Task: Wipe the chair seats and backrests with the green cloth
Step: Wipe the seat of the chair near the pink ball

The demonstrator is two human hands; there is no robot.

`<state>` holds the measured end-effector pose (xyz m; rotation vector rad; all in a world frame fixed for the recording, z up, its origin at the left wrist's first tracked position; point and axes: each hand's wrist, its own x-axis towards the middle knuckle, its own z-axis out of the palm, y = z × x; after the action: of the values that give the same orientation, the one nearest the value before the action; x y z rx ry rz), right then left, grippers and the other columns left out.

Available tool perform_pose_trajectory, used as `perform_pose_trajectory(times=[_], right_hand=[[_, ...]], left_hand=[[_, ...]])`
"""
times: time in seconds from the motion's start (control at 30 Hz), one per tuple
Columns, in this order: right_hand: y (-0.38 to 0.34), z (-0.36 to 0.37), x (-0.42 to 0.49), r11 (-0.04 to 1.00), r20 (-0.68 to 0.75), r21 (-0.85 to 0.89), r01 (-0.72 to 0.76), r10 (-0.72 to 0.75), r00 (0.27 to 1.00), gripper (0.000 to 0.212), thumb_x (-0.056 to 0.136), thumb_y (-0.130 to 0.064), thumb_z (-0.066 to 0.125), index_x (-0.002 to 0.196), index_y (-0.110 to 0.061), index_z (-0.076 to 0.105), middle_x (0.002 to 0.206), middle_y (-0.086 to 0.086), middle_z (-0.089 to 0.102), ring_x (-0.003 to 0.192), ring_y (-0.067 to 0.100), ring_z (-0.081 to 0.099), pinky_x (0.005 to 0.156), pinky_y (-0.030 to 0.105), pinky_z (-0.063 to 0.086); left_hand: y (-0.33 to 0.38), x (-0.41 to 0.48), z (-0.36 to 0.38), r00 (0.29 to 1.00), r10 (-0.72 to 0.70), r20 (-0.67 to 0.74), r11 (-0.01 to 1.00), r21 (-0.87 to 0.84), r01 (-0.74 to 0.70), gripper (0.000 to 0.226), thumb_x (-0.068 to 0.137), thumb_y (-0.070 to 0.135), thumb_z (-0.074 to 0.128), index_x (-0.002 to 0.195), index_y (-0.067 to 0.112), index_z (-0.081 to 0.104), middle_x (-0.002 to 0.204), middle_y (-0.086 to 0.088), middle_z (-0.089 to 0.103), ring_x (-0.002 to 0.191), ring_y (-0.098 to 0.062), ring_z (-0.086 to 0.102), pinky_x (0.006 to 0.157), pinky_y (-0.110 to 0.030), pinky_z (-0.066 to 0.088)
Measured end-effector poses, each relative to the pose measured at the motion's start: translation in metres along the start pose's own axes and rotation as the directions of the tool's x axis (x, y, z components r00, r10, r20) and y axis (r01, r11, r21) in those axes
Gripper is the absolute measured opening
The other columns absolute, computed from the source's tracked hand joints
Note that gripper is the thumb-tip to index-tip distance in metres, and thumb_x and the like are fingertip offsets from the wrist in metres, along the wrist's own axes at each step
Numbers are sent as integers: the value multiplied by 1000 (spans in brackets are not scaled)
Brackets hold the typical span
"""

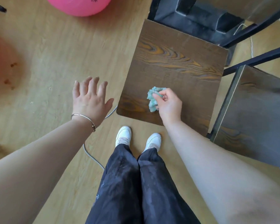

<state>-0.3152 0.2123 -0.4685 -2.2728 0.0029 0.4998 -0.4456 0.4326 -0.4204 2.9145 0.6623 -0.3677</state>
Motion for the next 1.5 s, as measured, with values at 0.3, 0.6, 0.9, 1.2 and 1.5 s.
perform_pose_trajectory(times=[0.3, 0.6, 0.9, 1.2, 1.5], right_hand=[[101, -158, 53, 948, -300, -147, -284, 231, 926, 16, 85, -37, 71, 89, -23, 63, 93, -2, 67, 82, 17, 68, 70, 41, 61], [112, -133, 51, 934, -367, -120, -336, 273, 889, 18, 91, -34, 65, 85, -19, 57, 94, -2, 64, 85, 18, 63, 72, 33, 55], [47, -40, 21, 943, -297, -271, -193, 109, 949, 16, 95, -21, 58, 87, -7, 59, 99, 7, 62, 80, 25, 57, 62, 28, 38], [-6, 40, 6, 941, -150, -336, 42, -97, 984, 16, 95, -26, 61, 91, -11, 63, 100, 5, 64, 83, 23, 61, 67, 34, 53], [-47, 91, 2, 947, 75, -194, 256, -246, 966, 15, 83, -14, 71, 75, -7, 60, 85, 8, 64, 80, 29, 59, 65, 39, 48]], left_hand=[[121, 46, 13, 966, 258, -10, 966, -24, -258, 56, 89, 45, 55, 135, 15, 44, 142, -15, 42, 137, -36, 31, 113, -59, 19], [152, 67, 18, 917, 398, 33, 915, 66, -399, 55, 92, 47, 50, 136, 15, 42, 142, -14, 40, 138, -36, 28, 114, -59, 17], [109, 66, 13, 964, 267, -4, 963, 14, -267, 56, 90, 45, 55, 135, 14, 43, 143, -15, 41, 137, -36, 29, 113, -58, 18], [34, 35, 13, 997, 71, 16, 997, 7, -72, 55, 93, 47, 48, 137, 16, 41, 143, -14, 40, 136, -36, 30, 113, -58, 18], [-13, -3, 23, 994, -103, 25, 994, -20, 103, 55, 92, 47, 51, 137, 14, 44, 143, -15, 41, 137, -36, 29, 113, -58, 17]])
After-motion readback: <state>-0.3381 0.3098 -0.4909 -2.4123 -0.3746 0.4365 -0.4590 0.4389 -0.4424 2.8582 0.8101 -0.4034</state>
